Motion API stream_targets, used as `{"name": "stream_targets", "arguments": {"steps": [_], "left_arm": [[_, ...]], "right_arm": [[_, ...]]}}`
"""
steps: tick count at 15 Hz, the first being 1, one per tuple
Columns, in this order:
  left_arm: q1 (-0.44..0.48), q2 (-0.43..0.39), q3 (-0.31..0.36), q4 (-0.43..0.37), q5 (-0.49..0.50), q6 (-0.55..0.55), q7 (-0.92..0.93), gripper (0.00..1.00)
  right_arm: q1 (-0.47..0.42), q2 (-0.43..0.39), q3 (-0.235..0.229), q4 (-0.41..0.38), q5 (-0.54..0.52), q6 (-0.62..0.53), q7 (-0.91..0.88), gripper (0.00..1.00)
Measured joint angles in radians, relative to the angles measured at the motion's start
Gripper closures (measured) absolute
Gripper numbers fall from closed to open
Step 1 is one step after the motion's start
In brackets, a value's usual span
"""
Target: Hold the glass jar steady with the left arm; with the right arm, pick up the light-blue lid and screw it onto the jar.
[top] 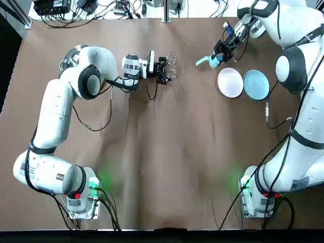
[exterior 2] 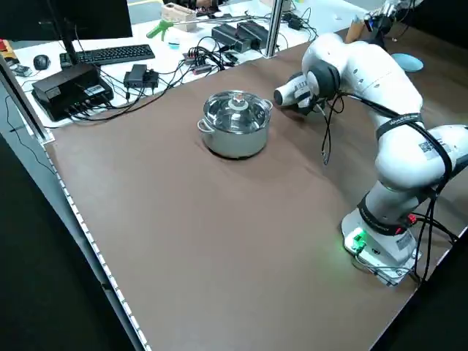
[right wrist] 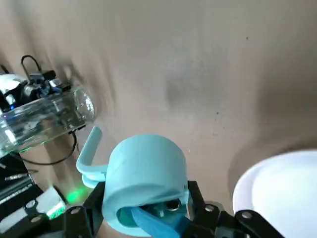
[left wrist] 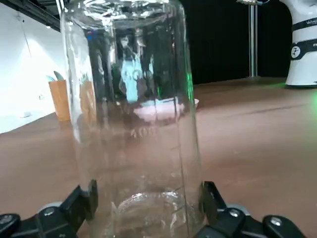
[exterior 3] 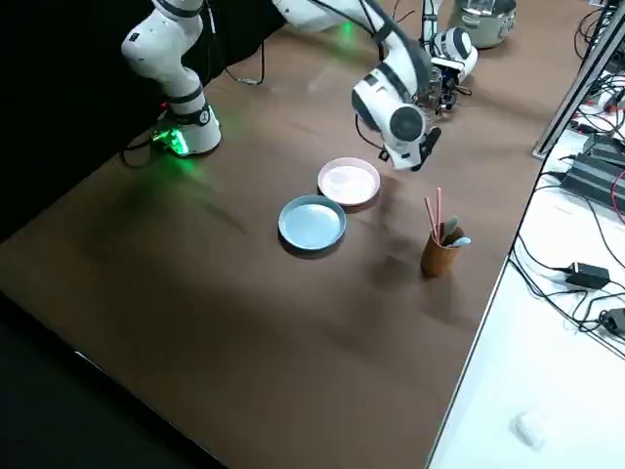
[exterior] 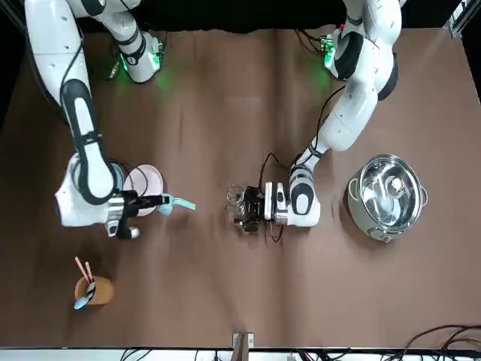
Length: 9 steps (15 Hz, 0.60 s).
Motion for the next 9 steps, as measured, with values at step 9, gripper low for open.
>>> {"name": "stream_targets", "arguments": {"steps": [9], "left_arm": [[0.0,0.0,0.0,0.0,-0.002,0.0,0.0,0.05]], "right_arm": [[-0.03,-0.01,-0.002,0.336,-0.237,-0.376,0.376,0.31]]}}
